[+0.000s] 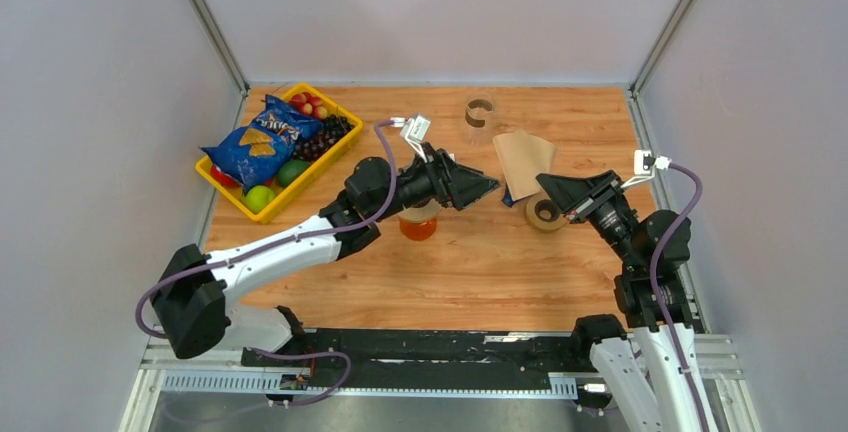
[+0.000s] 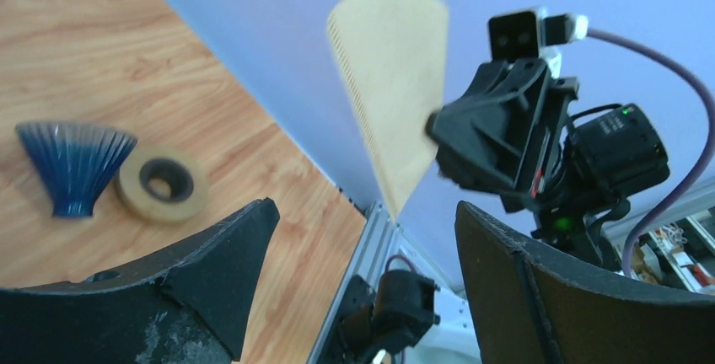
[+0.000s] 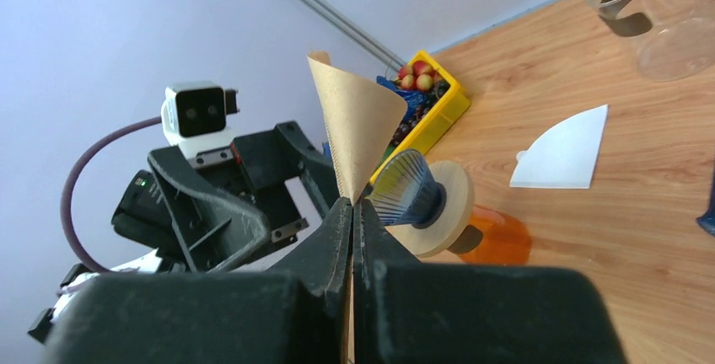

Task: Place the coffee filter in the dripper

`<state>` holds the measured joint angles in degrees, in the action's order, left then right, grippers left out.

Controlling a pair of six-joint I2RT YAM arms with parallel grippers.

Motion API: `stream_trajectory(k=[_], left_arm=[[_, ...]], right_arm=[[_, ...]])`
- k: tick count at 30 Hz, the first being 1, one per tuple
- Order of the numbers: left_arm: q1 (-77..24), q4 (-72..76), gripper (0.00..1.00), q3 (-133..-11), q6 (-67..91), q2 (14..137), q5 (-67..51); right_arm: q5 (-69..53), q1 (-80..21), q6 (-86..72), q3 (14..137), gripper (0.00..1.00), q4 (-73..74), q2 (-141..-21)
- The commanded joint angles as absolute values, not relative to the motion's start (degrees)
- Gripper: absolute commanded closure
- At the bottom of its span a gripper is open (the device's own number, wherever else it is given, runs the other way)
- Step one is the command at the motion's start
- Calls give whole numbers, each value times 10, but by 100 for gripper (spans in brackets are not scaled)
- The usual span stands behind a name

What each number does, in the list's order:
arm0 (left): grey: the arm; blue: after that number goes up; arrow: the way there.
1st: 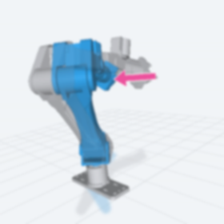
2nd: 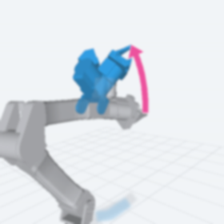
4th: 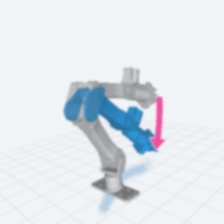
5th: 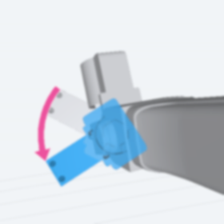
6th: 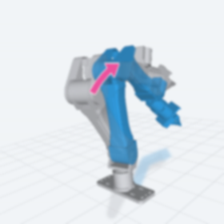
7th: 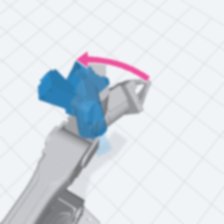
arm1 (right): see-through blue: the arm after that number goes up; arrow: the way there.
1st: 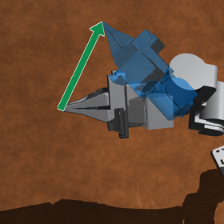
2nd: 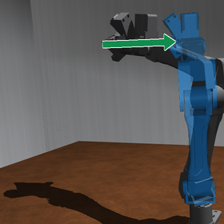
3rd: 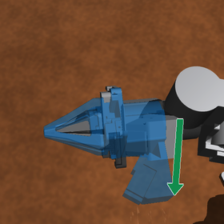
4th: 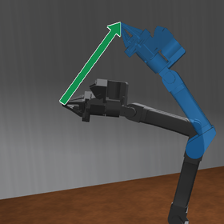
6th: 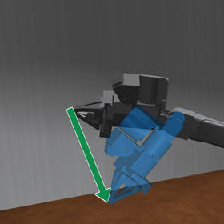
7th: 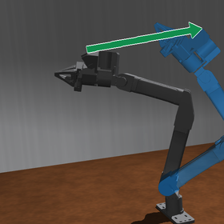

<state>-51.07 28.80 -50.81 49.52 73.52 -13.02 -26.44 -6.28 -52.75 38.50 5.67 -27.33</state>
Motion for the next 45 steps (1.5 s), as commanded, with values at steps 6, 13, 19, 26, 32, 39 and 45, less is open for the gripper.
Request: stream_trajectory(k=[6, 13, 19, 26, 32, 39, 45], left_arm=[[-518, 409, 37, -588, 542, 843, -171], [-522, 423, 61, -577, 546, 847, -168], [-523, 418, 61, -582, 544, 849, -171], [-525, 415, 65, -594, 546, 862, -193], [-525, 376, 93, -591, 523, 849, -190], [-525, 228, 100, -580, 351, 780, -189], [-525, 59, 100, -584, 137, 737, -235]], right_arm=[[-250, -97, -572, 368, 100, -15, -282], [-236, -103, -576, 357, 100, -14, -290], [-215, -119, -576, 352, 100, -19, -298], [-202, -150, -569, 358, 100, -27, -320], [-179, -165, -557, 364, 92, -21, -322], [-151, -165, -421, 407, 30, 123, -328], [-81, -165, -252, 427, 0, 224, -297]])
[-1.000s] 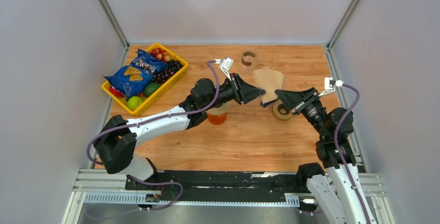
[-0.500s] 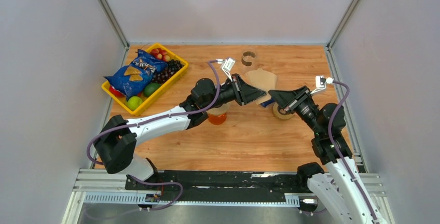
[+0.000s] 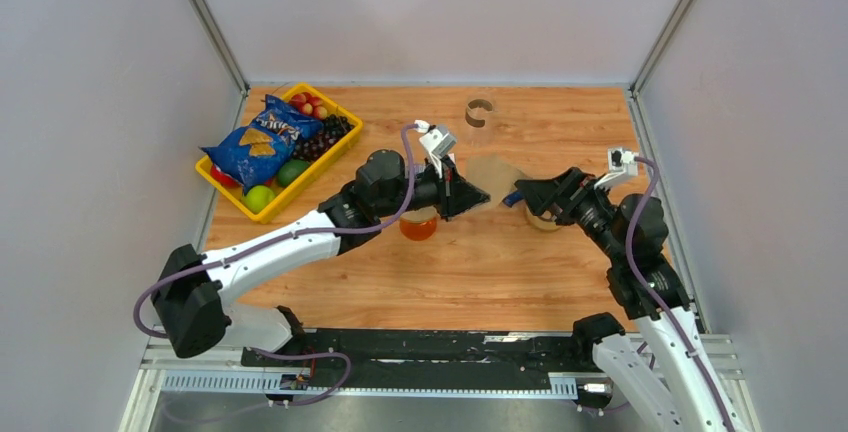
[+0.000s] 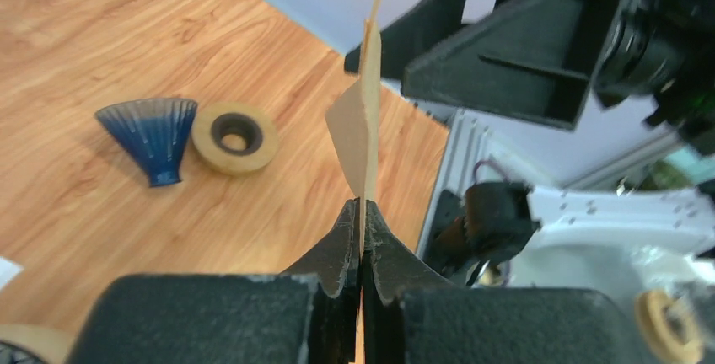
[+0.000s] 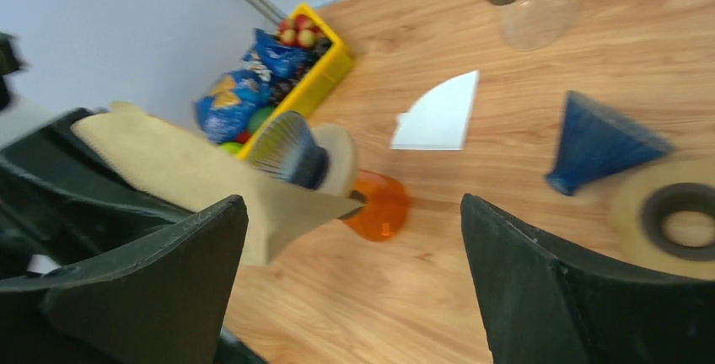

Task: Place the coffee filter in the dripper

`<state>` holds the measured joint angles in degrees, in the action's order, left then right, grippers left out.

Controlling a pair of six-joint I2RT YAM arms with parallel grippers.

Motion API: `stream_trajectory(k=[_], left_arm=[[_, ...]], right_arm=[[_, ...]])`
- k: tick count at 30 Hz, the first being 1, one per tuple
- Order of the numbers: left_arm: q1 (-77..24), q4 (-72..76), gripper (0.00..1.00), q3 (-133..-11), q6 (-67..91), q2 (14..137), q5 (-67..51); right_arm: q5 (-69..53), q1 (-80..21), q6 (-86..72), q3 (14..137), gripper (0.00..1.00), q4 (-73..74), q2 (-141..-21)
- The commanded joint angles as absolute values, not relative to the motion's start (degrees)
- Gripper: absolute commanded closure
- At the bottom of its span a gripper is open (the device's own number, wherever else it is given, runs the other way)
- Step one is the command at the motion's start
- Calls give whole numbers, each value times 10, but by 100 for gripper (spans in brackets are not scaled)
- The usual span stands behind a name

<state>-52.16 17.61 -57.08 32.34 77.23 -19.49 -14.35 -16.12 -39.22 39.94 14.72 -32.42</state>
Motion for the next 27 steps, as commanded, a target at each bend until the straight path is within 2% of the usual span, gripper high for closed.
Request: stream_trajectory(k=[1, 4, 9, 12, 21, 27], left_arm=[[-525, 32, 100, -586, 115, 736, -244], [-525, -51, 100, -603, 17, 737, -292], [-526, -119, 100, -607, -90, 729, -323], [-526, -137, 100, -612, -105, 726, -336], [-526, -164, 100, -627, -124, 734, -360], [-525, -181, 100, -641, -126, 741, -393]], right_arm=[[-82, -165, -229, 424, 0, 224, -289], [-130, -165, -179, 426, 0, 225, -274], [-346, -165, -93, 431, 0, 219, -270], [-428, -165, -76, 429, 0, 203, -277], [-473, -165, -56, 446, 0, 186, -338], [-460, -165, -57, 439, 1, 168, -370]])
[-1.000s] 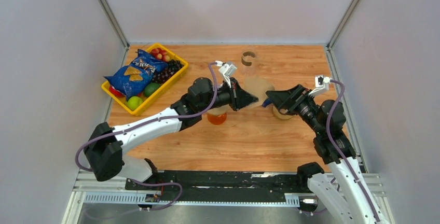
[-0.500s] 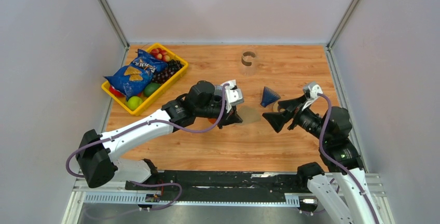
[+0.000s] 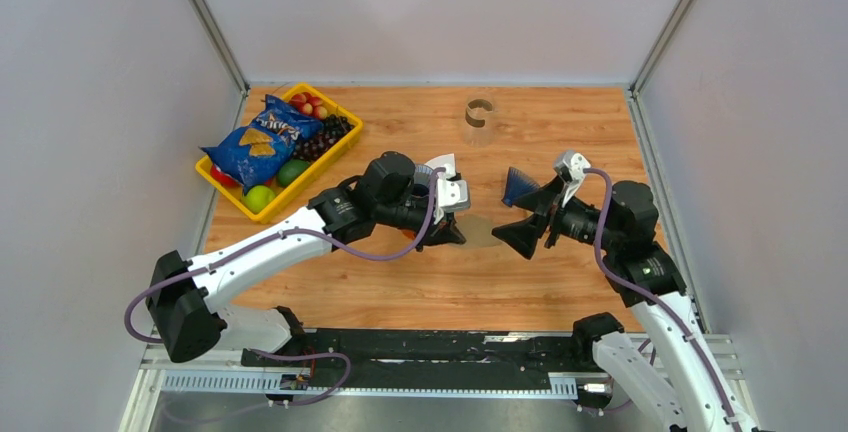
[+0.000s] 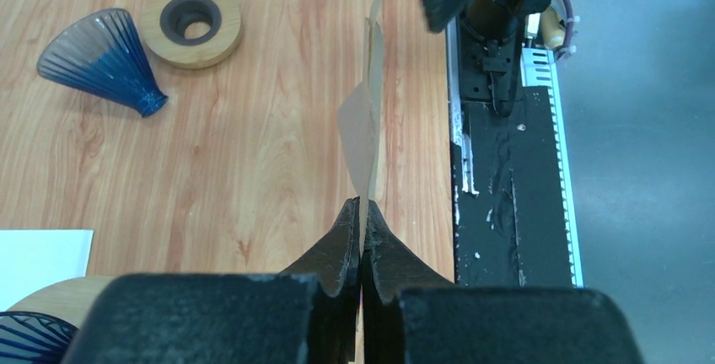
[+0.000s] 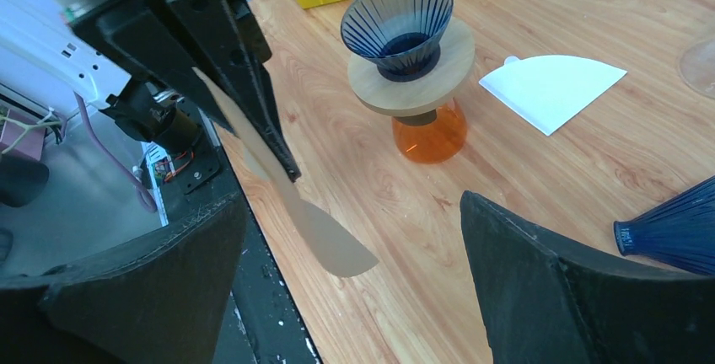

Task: Place the coffee filter in the dripper

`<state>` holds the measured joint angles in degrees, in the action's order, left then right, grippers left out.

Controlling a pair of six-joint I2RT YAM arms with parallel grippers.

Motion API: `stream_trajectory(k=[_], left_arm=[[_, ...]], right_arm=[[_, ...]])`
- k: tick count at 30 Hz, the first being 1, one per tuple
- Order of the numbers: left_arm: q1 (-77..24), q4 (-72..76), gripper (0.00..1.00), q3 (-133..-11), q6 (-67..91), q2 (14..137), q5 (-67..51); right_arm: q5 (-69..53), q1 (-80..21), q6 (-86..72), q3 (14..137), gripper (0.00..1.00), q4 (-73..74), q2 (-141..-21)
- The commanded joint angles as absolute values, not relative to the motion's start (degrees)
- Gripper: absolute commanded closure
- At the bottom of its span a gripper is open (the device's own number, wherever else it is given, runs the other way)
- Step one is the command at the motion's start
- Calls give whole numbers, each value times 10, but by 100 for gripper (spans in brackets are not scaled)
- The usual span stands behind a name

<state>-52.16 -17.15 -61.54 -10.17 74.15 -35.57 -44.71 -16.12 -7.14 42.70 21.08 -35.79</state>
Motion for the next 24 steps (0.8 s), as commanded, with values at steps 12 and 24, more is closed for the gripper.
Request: stream_trajectory(k=[12, 24], left_arm=[[-525, -206, 100, -646, -147, 746, -426], [-525, -200, 100, -650, -135, 751, -424]], right_arm=[[-479, -165, -92, 436, 1, 125, -402], [-490, -190, -80, 423, 4, 130, -402]])
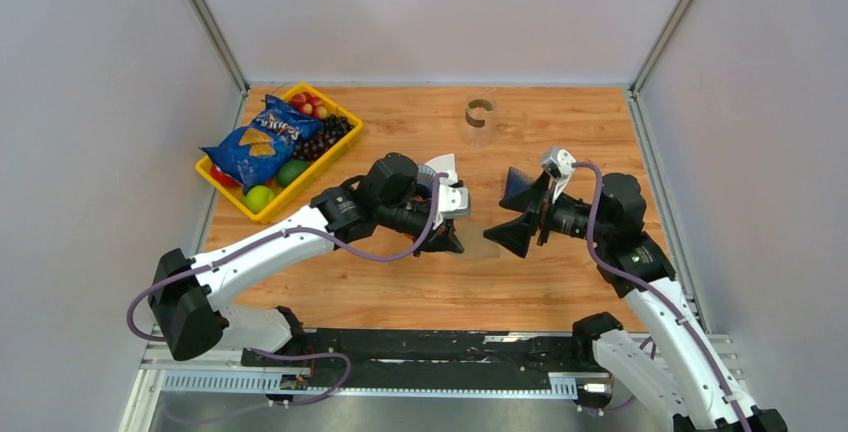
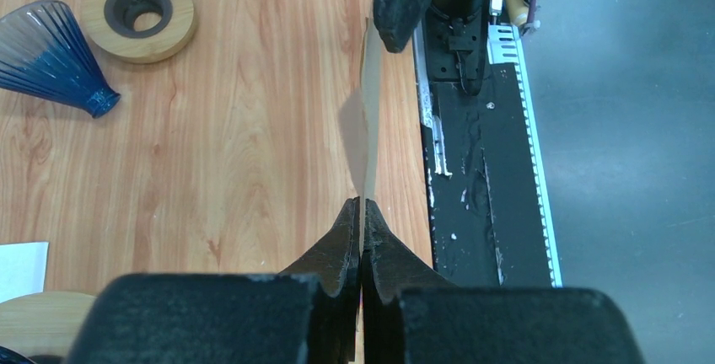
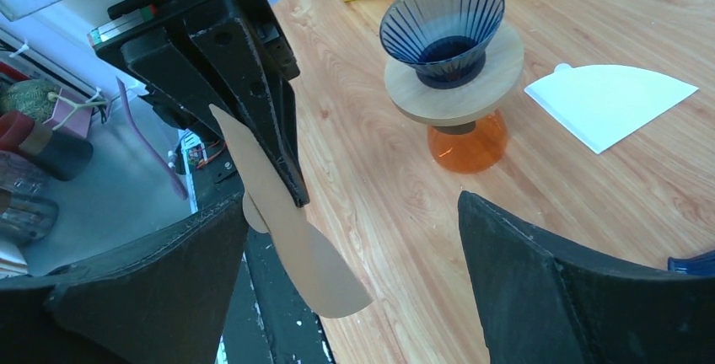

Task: Place the coffee filter in the dripper

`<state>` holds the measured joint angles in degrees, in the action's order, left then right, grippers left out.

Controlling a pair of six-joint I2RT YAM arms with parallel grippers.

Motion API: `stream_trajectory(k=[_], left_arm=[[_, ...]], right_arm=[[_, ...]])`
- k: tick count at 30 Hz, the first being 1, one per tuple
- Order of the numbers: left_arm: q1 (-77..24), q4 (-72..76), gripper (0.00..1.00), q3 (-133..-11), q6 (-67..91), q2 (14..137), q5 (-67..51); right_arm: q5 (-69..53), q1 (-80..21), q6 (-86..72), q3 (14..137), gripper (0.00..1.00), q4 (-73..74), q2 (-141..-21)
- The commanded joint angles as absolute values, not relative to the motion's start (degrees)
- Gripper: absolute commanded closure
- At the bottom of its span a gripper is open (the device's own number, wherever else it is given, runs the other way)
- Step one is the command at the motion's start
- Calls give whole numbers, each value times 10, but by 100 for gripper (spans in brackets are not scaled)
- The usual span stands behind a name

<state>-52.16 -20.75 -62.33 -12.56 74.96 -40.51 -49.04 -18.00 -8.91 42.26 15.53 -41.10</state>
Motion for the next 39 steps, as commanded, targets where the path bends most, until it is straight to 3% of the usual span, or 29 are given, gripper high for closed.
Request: stream_trajectory(k=[1, 10, 18, 39], left_arm=[[-526, -201, 100, -650, -134, 750, -423], [-525, -198, 100, -635, -124, 735, -419], [-525, -184, 100, -645, -80, 739, -401], [-525, -184, 100, -642, -76, 734, -407]], right_arm=[[-481, -190, -82, 426, 5, 131, -399], [-299, -190, -99, 444, 0, 148, -345], [-455, -190, -80, 451, 0, 166, -373], [-435, -191, -69, 459, 1, 186, -383]])
